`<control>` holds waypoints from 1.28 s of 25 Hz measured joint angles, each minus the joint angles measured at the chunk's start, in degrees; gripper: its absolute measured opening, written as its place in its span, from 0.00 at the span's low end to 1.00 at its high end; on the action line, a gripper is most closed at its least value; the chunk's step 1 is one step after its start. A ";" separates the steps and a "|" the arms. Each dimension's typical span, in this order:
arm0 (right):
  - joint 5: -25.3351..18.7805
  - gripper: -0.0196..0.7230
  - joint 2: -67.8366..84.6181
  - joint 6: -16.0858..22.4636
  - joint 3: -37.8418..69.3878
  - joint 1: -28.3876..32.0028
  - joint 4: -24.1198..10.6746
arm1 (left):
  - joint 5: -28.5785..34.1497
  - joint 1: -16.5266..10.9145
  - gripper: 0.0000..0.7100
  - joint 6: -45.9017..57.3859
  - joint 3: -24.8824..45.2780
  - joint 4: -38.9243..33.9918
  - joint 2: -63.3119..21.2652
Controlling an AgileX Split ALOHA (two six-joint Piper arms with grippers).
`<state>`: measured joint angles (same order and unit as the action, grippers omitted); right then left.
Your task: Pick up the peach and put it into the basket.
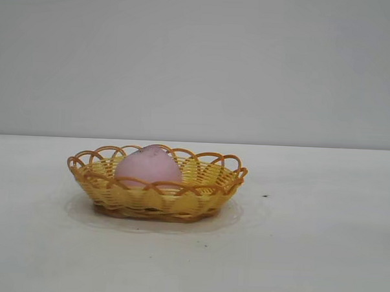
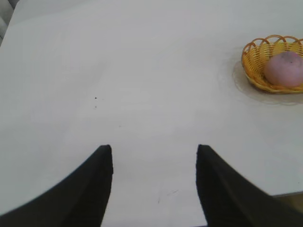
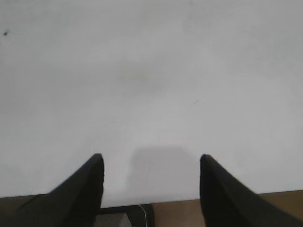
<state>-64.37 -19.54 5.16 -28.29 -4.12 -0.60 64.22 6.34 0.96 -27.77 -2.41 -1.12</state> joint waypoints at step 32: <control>-0.85 0.54 20.44 -7.16 0.27 0.00 3.60 | 0.00 0.00 0.53 0.00 0.07 0.02 0.00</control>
<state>-65.22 0.90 -2.00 -28.02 -4.12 3.00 64.22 6.34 0.96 -27.70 -2.39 -1.12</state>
